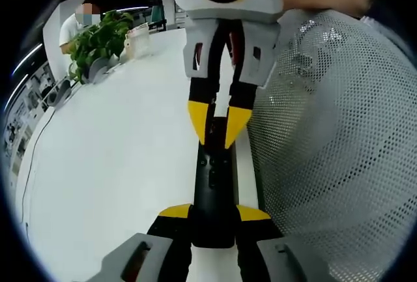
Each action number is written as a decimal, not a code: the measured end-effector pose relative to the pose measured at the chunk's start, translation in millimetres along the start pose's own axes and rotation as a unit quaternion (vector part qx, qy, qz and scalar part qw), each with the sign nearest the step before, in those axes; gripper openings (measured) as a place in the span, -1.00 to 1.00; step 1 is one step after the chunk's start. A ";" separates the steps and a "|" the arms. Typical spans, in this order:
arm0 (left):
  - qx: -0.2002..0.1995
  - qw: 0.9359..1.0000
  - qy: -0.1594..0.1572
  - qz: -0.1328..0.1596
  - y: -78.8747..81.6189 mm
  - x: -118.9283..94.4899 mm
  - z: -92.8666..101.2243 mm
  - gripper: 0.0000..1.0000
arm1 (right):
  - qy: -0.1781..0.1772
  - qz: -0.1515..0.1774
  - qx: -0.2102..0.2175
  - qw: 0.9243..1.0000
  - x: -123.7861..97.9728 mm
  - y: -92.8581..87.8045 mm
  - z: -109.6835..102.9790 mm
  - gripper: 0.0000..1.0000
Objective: Press the specified remote control buttons in sequence, fully releasing each button before pressing the next.
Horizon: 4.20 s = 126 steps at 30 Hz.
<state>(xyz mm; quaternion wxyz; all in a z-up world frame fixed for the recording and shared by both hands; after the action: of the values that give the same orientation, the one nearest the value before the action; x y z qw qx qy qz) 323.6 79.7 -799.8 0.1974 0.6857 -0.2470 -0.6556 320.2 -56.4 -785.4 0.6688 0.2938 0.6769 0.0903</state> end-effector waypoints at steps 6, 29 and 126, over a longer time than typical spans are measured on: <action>0.001 1.000 -0.001 0.001 0.2 -0.2 0.0 -0.51 | 0.004 0.002 0.019 1.000 -0.4 -0.4 0.9 -0.83; 0.009 1.000 -0.003 -0.006 1.6 -1.0 -0.8 -0.51 | 0.002 0.001 0.039 0.999 -1.1 0.2 0.6 -0.86; 0.009 1.000 -0.003 -0.012 2.2 -1.2 0.4 -0.51 | -0.049 -0.048 -0.002 0.998 -1.2 2.6 -4.4 -1.00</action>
<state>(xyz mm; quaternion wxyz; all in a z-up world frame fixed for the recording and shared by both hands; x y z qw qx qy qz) 323.0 78.7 -797.6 0.1828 0.6885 -0.2448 -0.6578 316.6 -53.7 -782.7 0.7055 0.2642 0.6561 0.0449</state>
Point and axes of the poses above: the point that each gripper's makers call its tool centre point, and the gripper's own axes: x roughly forward along the fingers, z roughly to its right, y roughly out of its top, the point moved 8 cm from there along -x, roughly backward along the fingers, and after that the axes turned 7 degrees about x, right-handed, at the moved point
